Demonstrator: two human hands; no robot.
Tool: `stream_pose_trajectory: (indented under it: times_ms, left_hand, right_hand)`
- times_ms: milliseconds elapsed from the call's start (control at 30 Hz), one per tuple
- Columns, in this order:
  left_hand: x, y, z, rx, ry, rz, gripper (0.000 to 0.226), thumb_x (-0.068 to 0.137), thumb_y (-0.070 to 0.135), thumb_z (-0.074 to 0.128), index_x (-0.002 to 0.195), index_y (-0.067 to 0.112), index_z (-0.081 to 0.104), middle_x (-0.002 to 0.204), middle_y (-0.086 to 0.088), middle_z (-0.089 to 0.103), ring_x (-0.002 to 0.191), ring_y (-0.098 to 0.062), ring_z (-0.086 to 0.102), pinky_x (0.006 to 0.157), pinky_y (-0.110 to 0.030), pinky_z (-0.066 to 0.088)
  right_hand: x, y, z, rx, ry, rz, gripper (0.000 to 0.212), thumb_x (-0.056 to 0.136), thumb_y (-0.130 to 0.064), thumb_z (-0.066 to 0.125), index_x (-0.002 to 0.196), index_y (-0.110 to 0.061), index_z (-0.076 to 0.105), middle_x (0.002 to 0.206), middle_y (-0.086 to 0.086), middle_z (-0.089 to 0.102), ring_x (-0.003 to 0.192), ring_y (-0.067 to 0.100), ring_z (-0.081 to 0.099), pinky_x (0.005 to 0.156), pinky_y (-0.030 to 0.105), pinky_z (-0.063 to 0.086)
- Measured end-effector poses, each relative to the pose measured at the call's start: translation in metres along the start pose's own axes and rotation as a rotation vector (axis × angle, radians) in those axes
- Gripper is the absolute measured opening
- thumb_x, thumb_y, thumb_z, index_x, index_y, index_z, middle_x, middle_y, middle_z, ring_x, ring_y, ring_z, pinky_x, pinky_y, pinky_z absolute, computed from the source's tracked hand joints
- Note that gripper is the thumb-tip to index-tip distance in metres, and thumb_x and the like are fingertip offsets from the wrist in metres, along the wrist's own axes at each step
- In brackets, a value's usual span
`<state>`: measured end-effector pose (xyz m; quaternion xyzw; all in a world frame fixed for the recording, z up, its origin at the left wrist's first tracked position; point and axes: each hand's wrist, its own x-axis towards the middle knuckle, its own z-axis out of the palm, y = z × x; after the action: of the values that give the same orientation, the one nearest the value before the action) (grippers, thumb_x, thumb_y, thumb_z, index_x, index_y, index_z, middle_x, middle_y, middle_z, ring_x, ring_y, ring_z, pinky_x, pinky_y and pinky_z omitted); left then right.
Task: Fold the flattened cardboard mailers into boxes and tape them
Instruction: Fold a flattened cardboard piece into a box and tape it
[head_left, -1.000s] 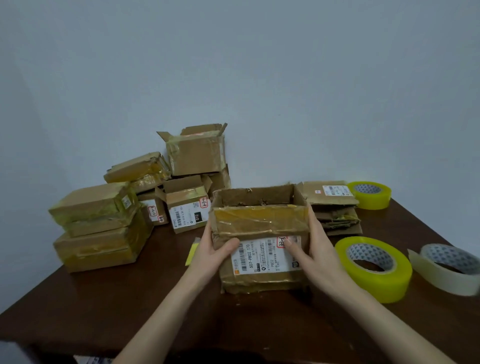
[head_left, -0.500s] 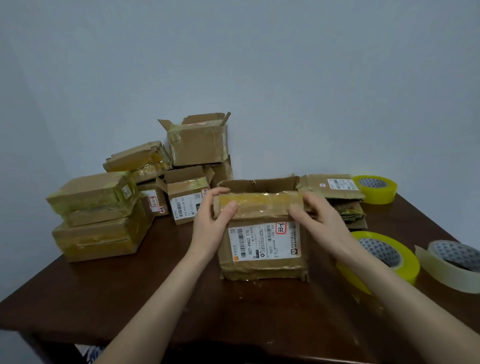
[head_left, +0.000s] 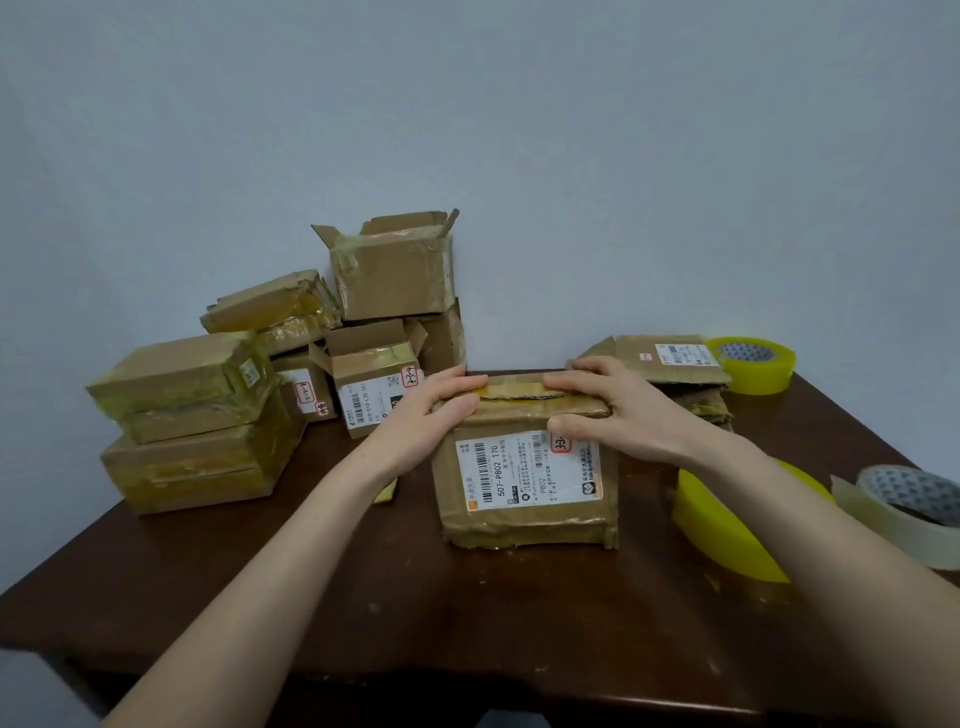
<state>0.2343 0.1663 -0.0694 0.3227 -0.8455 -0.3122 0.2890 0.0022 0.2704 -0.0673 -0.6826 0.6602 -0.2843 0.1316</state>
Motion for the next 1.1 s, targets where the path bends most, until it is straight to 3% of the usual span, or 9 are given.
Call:
stream_pose_trajectory:
  times_ms: [167, 333, 400, 567, 733, 867, 933, 1000, 1100]
  left_hand:
    - [-0.009, -0.013, 0.009, 0.228, -0.126, -0.063, 0.040, 0.102, 0.033, 0.038, 0.142, 0.033, 0.042, 0.157, 0.004, 0.021, 0.142, -0.013, 0.022, 0.109, -0.026, 0.018]
    - [-0.003, 0.003, 0.019, 0.142, 0.160, -0.033, 0.034, 0.097, 0.036, 0.048, 0.129, 0.029, 0.057, 0.145, 0.000, 0.043, 0.135, -0.016, 0.037, 0.108, -0.031, 0.028]
    - [0.002, 0.014, 0.024, 0.193, 0.216, -0.010, 0.039, 0.097, 0.037, 0.048, 0.133, 0.023, 0.056, 0.147, -0.001, 0.041, 0.136, -0.016, 0.035, 0.106, -0.029, 0.027]
    - [0.007, 0.009, 0.033, 0.010, 0.301, -0.117, 0.050, 0.093, 0.041, 0.054, 0.138, 0.020, 0.048, 0.142, -0.001, 0.045, 0.130, -0.017, 0.041, 0.109, -0.038, 0.035]
    - [-0.002, -0.012, 0.028, 0.014, 0.388, -0.149, 0.051, 0.094, 0.035, 0.055, 0.141, 0.017, 0.044, 0.147, 0.000, 0.041, 0.136, -0.014, 0.033, 0.103, -0.022, 0.026]
    - [-0.014, -0.030, 0.031, 0.020, 0.316, -0.208, 0.047, 0.094, 0.038, 0.053, 0.138, 0.020, 0.048, 0.144, -0.001, 0.044, 0.132, -0.016, 0.040, 0.103, -0.028, 0.033]
    - [-0.015, -0.028, 0.035, 0.206, 0.343, -0.187, 0.044, 0.096, 0.038, 0.050, 0.135, 0.019, 0.051, 0.150, -0.002, 0.035, 0.138, -0.016, 0.032, 0.109, -0.032, 0.028]
    - [-0.013, -0.014, 0.038, 0.501, 0.352, -0.033, 0.041, 0.099, 0.036, 0.043, 0.134, 0.018, 0.053, 0.155, -0.002, 0.028, 0.144, -0.016, 0.020, 0.116, -0.033, 0.016]
    - [-0.010, 0.009, 0.055, 0.702, 0.148, 0.183, 0.048, 0.101, 0.042, 0.032, 0.146, 0.027, 0.035, 0.156, 0.002, 0.027, 0.145, -0.014, 0.019, 0.118, -0.035, 0.007]
  right_hand:
    - [0.002, -0.005, 0.014, -0.106, -0.019, 0.027, 0.058, 0.079, -0.062, 0.062, 0.134, -0.045, 0.050, 0.147, -0.002, 0.026, 0.133, 0.024, 0.038, 0.111, 0.041, 0.034]
    - [-0.003, -0.004, 0.017, 0.072, 0.114, 0.002, 0.051, 0.077, -0.051, 0.071, 0.126, -0.042, 0.059, 0.137, -0.002, 0.033, 0.130, 0.018, 0.039, 0.112, 0.037, 0.033]
    - [-0.003, -0.003, 0.017, 0.106, 0.179, 0.009, 0.050, 0.076, -0.049, 0.072, 0.124, -0.040, 0.061, 0.133, -0.001, 0.035, 0.129, 0.018, 0.040, 0.112, 0.038, 0.033]
    - [0.004, -0.003, 0.019, 0.132, 0.243, 0.063, 0.048, 0.076, -0.049, 0.074, 0.123, -0.040, 0.063, 0.137, 0.002, 0.037, 0.129, 0.020, 0.041, 0.109, 0.042, 0.036]
    - [0.012, -0.005, 0.054, 0.180, 0.183, 0.042, 0.047, 0.081, -0.043, 0.071, 0.126, -0.039, 0.060, 0.141, 0.002, 0.031, 0.130, 0.022, 0.038, 0.109, 0.040, 0.035]
    - [0.017, 0.003, 0.063, 0.184, 0.096, 0.056, 0.044, 0.082, -0.044, 0.071, 0.124, -0.042, 0.060, 0.141, 0.000, 0.030, 0.132, 0.022, 0.035, 0.109, 0.043, 0.036]
    - [0.015, 0.005, 0.057, 0.156, 0.049, 0.059, 0.045, 0.082, -0.043, 0.071, 0.125, -0.042, 0.059, 0.141, 0.000, 0.029, 0.131, 0.021, 0.034, 0.109, 0.042, 0.037]
    - [0.011, 0.007, 0.048, 0.157, 0.048, 0.062, 0.046, 0.081, -0.042, 0.073, 0.125, -0.041, 0.060, 0.140, -0.001, 0.030, 0.131, 0.020, 0.036, 0.109, 0.039, 0.037]
    - [-0.001, 0.013, 0.035, 0.144, 0.049, 0.083, 0.051, 0.081, -0.036, 0.075, 0.128, -0.040, 0.058, 0.145, 0.001, 0.030, 0.134, 0.020, 0.034, 0.108, 0.032, 0.034]
